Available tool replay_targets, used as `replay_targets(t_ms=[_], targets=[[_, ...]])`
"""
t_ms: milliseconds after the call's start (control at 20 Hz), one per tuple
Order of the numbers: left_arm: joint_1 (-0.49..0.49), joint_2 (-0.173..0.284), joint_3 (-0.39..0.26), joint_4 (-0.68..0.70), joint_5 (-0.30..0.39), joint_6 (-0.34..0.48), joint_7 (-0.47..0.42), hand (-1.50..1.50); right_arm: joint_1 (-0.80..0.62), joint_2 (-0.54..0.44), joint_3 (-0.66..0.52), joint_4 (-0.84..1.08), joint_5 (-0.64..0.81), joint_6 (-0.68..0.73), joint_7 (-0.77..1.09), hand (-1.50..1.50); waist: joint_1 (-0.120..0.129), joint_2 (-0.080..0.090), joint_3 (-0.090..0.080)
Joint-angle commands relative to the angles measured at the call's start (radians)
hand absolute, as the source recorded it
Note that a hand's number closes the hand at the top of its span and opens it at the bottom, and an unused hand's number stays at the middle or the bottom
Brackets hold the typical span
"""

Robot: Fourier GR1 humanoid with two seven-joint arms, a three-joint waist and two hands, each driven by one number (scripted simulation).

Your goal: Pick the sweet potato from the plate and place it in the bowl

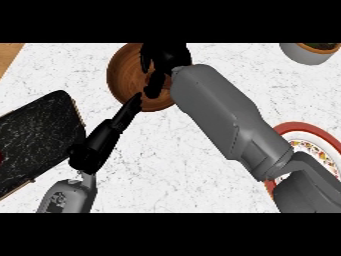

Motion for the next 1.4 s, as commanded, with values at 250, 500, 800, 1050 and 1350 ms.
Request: replay_targets(t_ms=[250, 500, 800, 1050, 1350], targets=[[0.014, 0.013, 0.003, -0.003, 0.000, -0.015, -0.005, 0.00, -0.035, 0.000, -0.117, 0.107, -0.115, 0.017, -0.199, -1.50, 0.010, 0.005, 0.001], [0.045, 0.009, 0.007, -0.001, 0.006, -0.015, -0.026, 0.00, -0.088, -0.010, -0.218, 0.157, -0.175, -0.067, -0.192, -1.50, -0.009, -0.002, 0.001], [0.028, -0.001, 0.014, -0.020, 0.004, 0.003, 0.003, 0.00, -0.025, -0.065, -0.343, 0.200, -0.265, -0.175, -0.245, -1.50, -0.028, -0.004, 0.002], [0.025, 0.016, 0.015, -0.018, 0.000, -0.013, 0.000, 0.00, -0.038, -0.166, -0.414, 0.253, -0.313, -0.136, -0.252, -1.50, -0.018, 0.002, 0.002], [0.021, 0.019, 0.040, -0.025, 0.014, -0.012, -0.010, 0.00, 0.058, -0.303, -0.475, 0.271, -0.355, -0.058, -0.385, -1.50, -0.025, 0.002, 0.003]])
